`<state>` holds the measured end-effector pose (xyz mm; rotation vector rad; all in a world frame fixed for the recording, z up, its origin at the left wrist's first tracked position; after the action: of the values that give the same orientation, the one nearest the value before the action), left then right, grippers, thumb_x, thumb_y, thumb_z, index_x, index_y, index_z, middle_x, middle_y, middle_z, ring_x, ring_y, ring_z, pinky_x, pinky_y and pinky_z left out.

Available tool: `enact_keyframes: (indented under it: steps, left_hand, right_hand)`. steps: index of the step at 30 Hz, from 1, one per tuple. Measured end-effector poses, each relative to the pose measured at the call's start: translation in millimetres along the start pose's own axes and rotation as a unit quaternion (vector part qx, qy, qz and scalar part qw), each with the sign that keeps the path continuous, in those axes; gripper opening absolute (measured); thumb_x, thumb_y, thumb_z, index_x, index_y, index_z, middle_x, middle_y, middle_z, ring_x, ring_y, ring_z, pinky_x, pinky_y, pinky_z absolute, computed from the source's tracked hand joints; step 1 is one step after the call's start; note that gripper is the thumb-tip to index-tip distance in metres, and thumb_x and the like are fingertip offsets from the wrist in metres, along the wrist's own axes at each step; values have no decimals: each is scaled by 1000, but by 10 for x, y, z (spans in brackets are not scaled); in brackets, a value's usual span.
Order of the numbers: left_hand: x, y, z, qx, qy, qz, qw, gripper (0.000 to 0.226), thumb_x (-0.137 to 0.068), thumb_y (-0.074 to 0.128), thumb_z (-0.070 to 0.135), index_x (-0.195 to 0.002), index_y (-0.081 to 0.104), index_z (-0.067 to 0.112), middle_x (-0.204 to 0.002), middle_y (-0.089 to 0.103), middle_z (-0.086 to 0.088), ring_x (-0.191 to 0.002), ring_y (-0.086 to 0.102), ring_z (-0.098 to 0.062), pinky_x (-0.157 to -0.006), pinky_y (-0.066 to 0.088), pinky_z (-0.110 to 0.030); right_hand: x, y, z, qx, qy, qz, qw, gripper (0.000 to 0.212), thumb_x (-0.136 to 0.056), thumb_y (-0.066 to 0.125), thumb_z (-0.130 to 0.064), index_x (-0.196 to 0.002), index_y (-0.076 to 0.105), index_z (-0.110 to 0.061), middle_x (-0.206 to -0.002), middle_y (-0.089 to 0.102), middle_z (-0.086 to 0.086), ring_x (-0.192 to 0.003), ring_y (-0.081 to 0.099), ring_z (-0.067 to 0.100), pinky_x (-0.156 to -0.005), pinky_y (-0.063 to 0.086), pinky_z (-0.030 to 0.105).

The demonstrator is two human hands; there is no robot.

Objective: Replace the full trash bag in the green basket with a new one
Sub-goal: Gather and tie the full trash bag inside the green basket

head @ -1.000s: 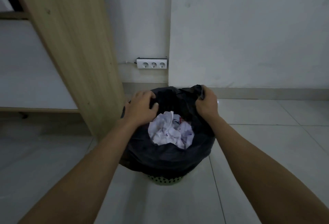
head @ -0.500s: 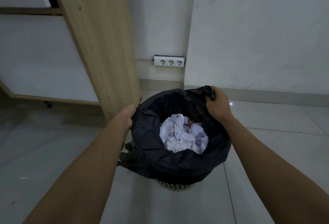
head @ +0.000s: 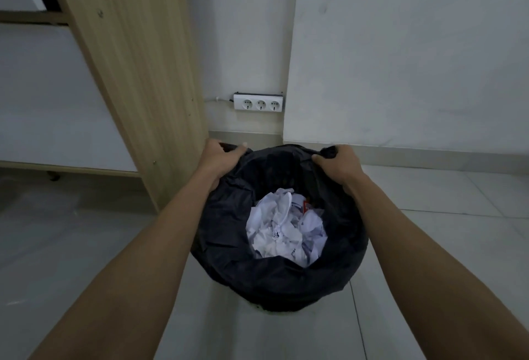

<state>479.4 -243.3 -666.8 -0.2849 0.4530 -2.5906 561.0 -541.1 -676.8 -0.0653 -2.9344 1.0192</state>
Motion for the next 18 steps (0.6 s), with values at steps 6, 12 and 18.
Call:
enact_keyframes:
  steps: [6, 12, 18]
  left_hand:
    - [-74, 85, -53, 3, 23, 33, 999, 16, -99, 56, 26, -100, 63, 12, -95, 62, -4, -96, 62, -25, -78, 45, -27]
    - [-89, -46, 46, 148, 97, 69, 982, 15, -101, 51, 37, -98, 62, 27, -89, 61, 15, -85, 56, -5, -78, 46, -19]
    - [3, -195, 53, 144, 138, 88, 976, 23, -102, 47, 41, -89, 60, 28, -92, 62, 9, -83, 56, -4, -73, 44, -10]
  right_hand:
    - [43, -57, -3, -252, -5, 40, 967, 20, -83, 70, 5, -97, 74, -8, -95, 72, 8, -83, 67, 18, -74, 58, 22]
    - [8, -166, 92, -402, -7, 39, 915, 23, -85, 70, 5, -86, 72, -18, -90, 71, 6, -85, 67, 19, -73, 57, 25]
    - [126, -223, 70, -434, -37, 27, 900, 19, -84, 72, 4, -91, 69, -14, -92, 69, 10, -86, 66, 22, -83, 58, 35]
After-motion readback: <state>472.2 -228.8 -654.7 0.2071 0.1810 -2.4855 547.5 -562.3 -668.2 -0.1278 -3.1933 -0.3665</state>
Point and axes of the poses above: each hand's wrist, its own x-axis away from the middle knuckle, its own y-axis out of the palm, z = x × y, the point moved 9 cm from there along -x, towards the middle knuckle
